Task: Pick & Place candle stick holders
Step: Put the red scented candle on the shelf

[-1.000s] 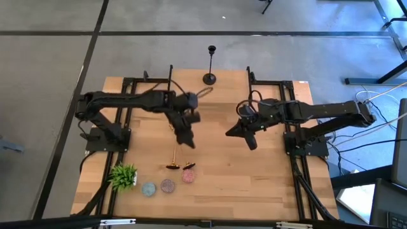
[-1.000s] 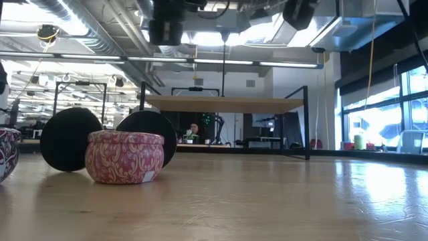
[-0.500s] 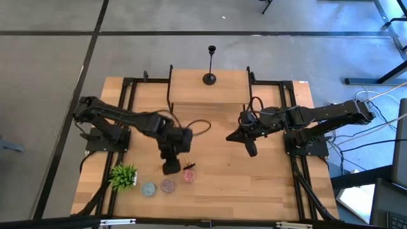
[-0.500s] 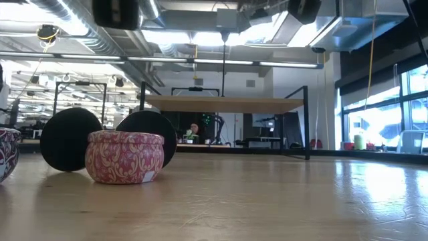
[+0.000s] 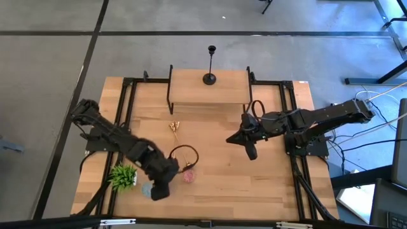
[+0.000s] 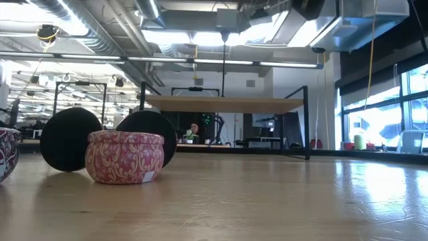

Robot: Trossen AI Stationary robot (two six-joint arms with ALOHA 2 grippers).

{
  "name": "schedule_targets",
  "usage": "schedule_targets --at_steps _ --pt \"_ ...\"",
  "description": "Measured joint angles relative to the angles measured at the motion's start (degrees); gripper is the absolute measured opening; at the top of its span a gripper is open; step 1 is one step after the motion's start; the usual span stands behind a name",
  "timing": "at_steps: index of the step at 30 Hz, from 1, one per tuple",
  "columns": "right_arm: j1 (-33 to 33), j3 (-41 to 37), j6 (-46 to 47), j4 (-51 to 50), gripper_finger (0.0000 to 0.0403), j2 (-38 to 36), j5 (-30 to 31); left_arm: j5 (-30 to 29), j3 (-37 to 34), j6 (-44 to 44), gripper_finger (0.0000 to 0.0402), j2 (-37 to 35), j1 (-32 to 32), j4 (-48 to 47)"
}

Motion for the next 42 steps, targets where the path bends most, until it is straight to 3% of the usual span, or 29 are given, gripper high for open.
schedule_targets --at_steps 4,11,17,22,32,38,42 --pt "1.4 0.0 0.0 0.0 0.0000 0.0 2.2 -5.6 0.0 -6.5 0.0123 0.0 -3.3 0.1" --pt "4.7 0.0 1.5 0.0 0.0000 0.1 8.3 -22.8 0.0 -12.0 0.0123 1.4 -10.0 0.2" --pt "6.2 0.0 2.4 0.4 0.0000 0.2 9.1 -16.4 0.0 -14.1 0.0131 5.5 -11.5 3.5" --pt "7.3 0.0 2.2 0.4 0.0000 0.2 9.1 -9.7 0.0 -14.5 0.0167 9.7 -12.0 4.3" --pt "7.7 0.0 0.4 0.5 0.0000 0.2 8.1 -12.5 0.2 -17.6 0.0283 14.6 -10.3 1.1" --pt "7.6 0.0 -0.8 0.5 0.0000 0.2 9.4 -11.7 0.2 -19.8 0.0332 17.6 -8.4 -4.5" --pt "7.5 0.0 -0.3 0.6 0.0000 0.2 10.0 -11.6 0.1 -20.4 0.0354 18.8 -6.5 -2.8"
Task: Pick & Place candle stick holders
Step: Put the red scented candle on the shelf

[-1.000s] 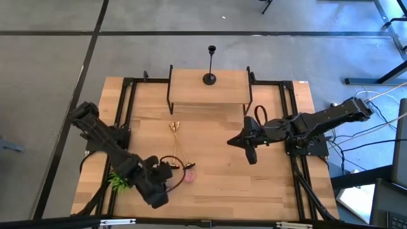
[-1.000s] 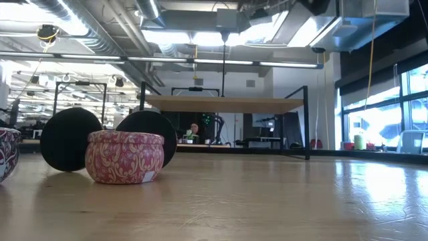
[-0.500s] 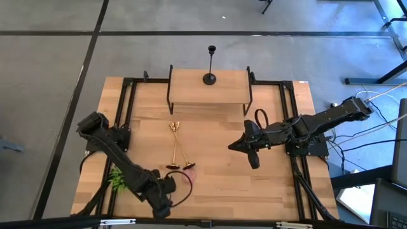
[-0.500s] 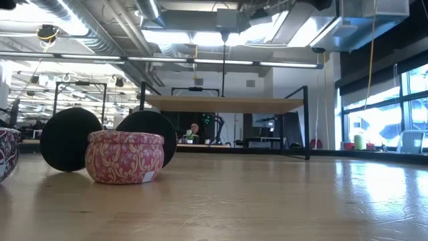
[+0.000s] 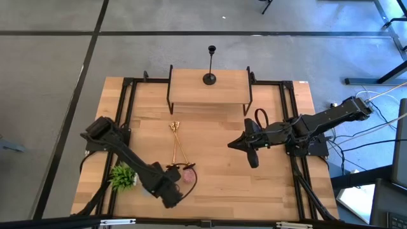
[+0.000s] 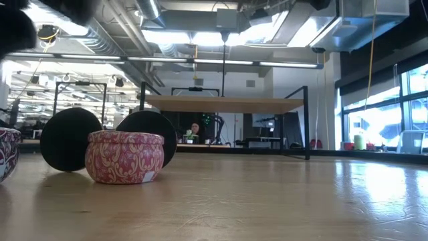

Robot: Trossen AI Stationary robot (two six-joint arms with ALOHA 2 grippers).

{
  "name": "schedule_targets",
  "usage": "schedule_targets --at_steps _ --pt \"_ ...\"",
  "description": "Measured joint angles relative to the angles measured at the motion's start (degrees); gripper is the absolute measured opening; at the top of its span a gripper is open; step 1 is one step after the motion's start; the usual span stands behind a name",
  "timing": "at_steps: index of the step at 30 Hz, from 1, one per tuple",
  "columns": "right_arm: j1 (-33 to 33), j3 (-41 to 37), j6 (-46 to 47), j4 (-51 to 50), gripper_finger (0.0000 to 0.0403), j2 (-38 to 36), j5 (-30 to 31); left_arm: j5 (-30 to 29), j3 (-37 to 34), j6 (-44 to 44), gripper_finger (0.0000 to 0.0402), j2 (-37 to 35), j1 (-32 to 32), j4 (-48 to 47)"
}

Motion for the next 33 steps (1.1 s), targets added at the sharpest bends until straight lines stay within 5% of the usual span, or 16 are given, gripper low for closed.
schedule_targets --at_steps 12,33 --pt "0.0 0.0 0.3 -0.1 0.0000 0.0 -1.7 -4.6 -0.1 -5.1 0.0370 0.2 1.2 1.8" --pt "0.0 0.0 0.9 -0.2 0.0000 0.0 -4.6 -1.4 -0.1 -12.1 0.0370 3.6 0.6 6.4"
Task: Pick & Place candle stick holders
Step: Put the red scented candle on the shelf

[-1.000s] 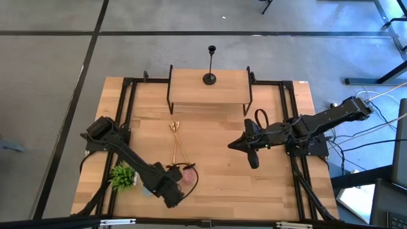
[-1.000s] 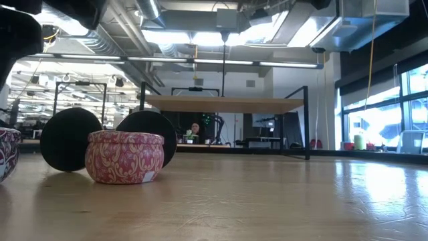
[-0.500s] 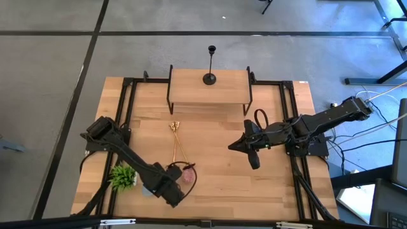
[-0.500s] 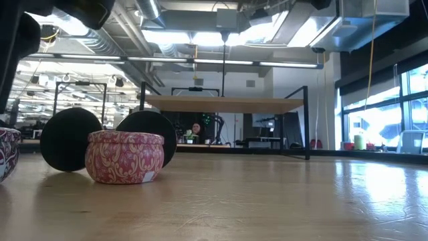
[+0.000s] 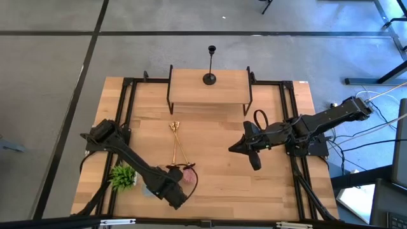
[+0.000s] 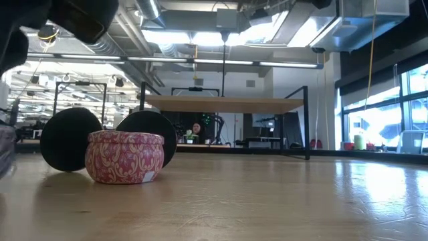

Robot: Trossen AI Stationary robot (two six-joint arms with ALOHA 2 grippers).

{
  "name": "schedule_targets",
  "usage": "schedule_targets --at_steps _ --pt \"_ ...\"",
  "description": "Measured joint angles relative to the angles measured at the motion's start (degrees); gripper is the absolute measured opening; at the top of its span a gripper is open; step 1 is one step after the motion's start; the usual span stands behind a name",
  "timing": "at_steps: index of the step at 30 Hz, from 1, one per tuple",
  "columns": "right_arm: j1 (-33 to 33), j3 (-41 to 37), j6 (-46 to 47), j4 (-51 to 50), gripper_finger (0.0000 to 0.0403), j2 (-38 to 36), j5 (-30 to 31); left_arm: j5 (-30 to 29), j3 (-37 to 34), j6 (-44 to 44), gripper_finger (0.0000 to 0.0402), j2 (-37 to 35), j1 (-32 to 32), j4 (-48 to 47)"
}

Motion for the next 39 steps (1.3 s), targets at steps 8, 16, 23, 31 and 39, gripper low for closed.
schedule_targets --at_steps 8,16,23,31,39 --pt "0.0 0.0 0.0 0.0 0.0000 0.0 0.0 -1.4 0.0 0.5 0.0370 1.4 -0.5 -0.8" --pt "0.0 0.0 0.0 0.0 0.0000 0.0 0.0 1.4 0.0 0.1 0.0370 1.4 -1.9 -0.8" --pt "0.0 0.0 -0.3 0.0 0.0000 0.0 0.0 1.8 0.0 -0.4 0.0370 1.4 -2.3 -0.8" --pt "0.1 0.0 -0.4 0.0 0.0000 0.0 0.0 2.4 0.0 -1.4 0.0370 1.4 -2.7 -0.6" --pt "0.0 0.0 -0.2 0.0 0.0000 0.0 0.1 2.5 0.0 -1.4 0.0370 1.9 -3.0 -0.8"
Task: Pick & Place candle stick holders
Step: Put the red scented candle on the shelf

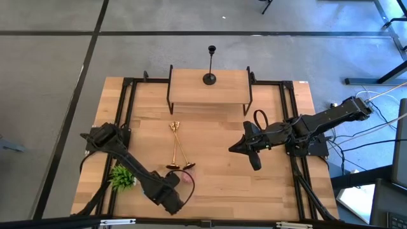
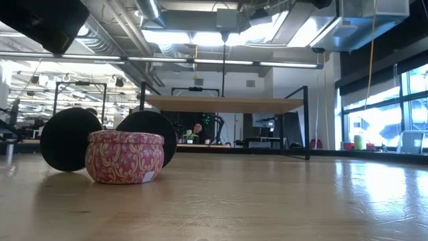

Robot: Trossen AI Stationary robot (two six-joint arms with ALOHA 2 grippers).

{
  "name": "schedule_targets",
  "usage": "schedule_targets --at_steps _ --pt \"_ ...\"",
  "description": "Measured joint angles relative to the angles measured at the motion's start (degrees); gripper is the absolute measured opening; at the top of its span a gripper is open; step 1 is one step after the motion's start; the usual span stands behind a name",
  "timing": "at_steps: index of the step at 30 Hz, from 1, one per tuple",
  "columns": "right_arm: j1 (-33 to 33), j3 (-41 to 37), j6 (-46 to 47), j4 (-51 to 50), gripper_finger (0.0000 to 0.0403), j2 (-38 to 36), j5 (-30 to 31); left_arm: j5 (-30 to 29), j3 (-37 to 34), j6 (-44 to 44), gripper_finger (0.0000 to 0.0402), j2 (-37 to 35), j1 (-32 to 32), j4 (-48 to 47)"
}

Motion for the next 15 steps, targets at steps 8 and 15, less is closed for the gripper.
schedule_targets --at_steps 8,15 --pt "0.0 0.0 0.0 0.4 0.0000 0.0 0.5 2.0 0.0 1.4 0.0370 2.3 0.1 2.1" --pt "0.0 0.0 0.0 0.4 0.0000 0.0 0.6 1.9 0.0 5.4 0.0370 2.3 0.4 3.3"
